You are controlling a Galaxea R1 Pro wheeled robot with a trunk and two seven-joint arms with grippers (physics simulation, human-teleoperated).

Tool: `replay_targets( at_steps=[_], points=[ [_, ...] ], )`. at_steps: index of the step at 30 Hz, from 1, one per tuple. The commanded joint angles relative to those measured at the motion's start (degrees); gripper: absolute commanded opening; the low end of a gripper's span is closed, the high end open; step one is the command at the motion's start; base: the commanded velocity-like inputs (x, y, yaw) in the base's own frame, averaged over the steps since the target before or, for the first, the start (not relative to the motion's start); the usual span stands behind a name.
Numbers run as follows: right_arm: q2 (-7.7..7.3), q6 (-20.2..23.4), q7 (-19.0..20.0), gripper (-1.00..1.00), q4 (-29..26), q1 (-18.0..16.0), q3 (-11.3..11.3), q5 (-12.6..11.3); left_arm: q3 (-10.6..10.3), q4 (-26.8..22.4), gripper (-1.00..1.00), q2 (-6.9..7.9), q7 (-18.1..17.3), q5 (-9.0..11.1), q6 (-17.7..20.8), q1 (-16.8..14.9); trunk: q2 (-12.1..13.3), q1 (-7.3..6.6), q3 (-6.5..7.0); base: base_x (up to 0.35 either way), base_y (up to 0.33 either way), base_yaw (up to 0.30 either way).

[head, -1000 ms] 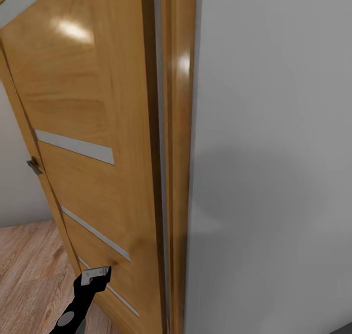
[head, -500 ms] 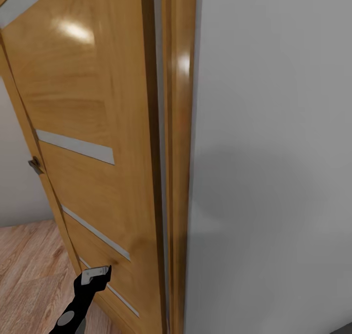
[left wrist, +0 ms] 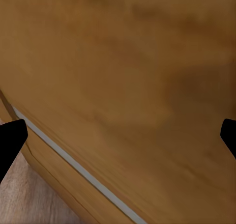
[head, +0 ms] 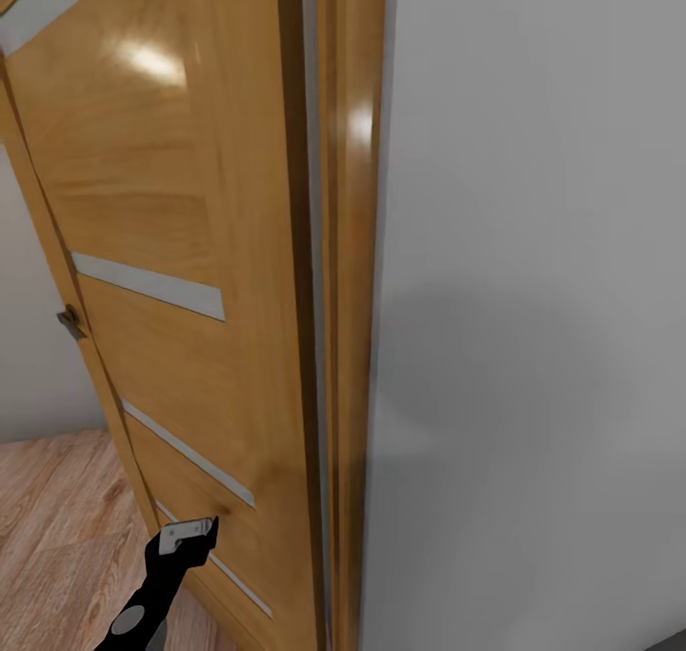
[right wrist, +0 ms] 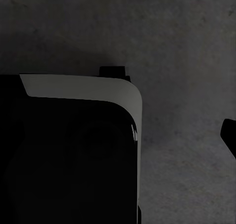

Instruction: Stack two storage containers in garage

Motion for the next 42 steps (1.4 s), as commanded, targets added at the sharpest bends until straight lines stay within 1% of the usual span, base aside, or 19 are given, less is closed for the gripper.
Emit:
replay_targets(
  at_steps=[1,42],
  points=[
    [-0.01,0.2,0.2,1.00,-0.1,0.0,0.0,0.0,-0.9,0.1,1.00,-0.02,-0.6,0.1,-0.2,0.0,0.0,0.00,-0.05,0.000,0.003,0.000],
    [-0.01,0.2,0.2,1.00,-0.1,0.0,0.0,0.0,-0.9,0.1,1.00,-0.02,-0.5,0.1,-0.2,0.0,0.0,0.00,-0.05,0.000,0.000,0.000]
  ],
)
